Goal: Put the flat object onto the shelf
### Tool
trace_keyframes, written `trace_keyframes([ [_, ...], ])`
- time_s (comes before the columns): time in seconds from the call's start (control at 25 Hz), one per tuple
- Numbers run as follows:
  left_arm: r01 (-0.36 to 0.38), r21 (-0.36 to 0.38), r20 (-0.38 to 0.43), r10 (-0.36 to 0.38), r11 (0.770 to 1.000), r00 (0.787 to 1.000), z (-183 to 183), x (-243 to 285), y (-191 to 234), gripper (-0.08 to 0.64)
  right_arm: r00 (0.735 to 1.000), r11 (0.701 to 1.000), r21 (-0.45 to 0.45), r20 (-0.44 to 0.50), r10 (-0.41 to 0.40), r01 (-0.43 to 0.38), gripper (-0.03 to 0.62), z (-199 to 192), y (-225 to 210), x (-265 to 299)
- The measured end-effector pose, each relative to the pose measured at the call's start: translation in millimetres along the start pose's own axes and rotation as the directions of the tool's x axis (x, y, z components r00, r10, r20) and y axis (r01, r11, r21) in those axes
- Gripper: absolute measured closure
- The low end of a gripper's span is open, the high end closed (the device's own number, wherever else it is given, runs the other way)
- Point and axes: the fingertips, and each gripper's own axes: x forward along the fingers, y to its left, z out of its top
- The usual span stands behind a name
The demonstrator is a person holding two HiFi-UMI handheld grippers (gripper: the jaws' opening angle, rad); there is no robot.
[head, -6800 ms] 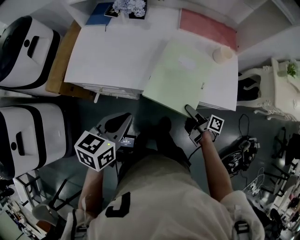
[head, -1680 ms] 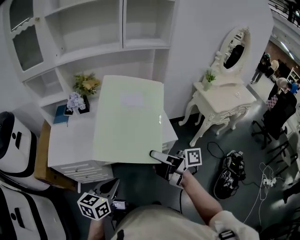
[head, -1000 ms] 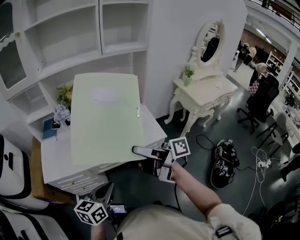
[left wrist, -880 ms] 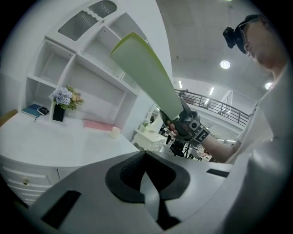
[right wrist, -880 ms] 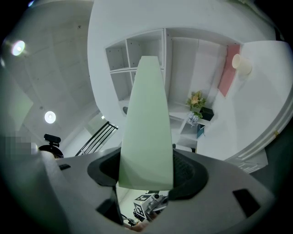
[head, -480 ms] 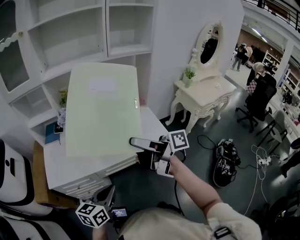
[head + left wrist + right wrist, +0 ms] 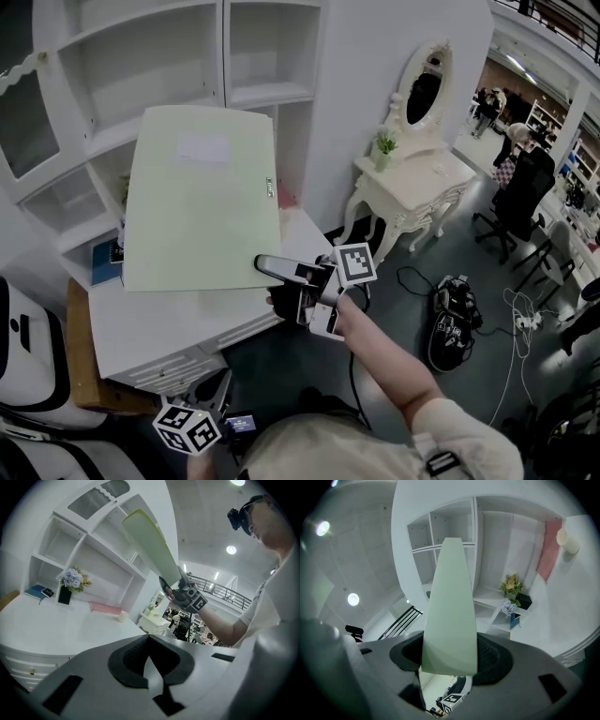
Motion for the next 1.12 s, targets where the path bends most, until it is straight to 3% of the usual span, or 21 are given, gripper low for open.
trace_keyframes([
  [0.24,-0.028,0.004,-0.008,0.028,1.000,1.000,4.4,22.9,4.0,0.546,0.999,0.999,0.013,-0.009,0.037,-0.037,0.304,27.2,-1.7,-0.5],
  [0.44,-0.079,-0.016,0.011,0.079,0.997,0.997,27.3,22.5,25.6,0.548,0.999,1.000,-0.004,-0.041,0.017,-0.017,0.304,55.3,-15.5,25.0],
  [0.64,-0.104,-0.030,0.028,0.105,0.994,0.994,24.9,31.1,24.6,0.546,0.995,1.000,-0.014,-0.098,0.012,-0.013,0.304,65.3,-17.6,36.7],
  [0.84,-0.123,-0.037,0.039,0.124,0.992,0.991,22.2,30.4,23.4,0.547,0.991,0.999,0.044,-0.132,0.038,-0.033,0.304,70.5,-18.5,55.2],
  [1.12,-0.141,-0.046,0.047,0.143,0.989,0.989,32.5,22.4,35.7,0.546,0.989,0.998,0.056,-0.146,-0.005,0.013,0.302,97.6,-33.6,91.3],
])
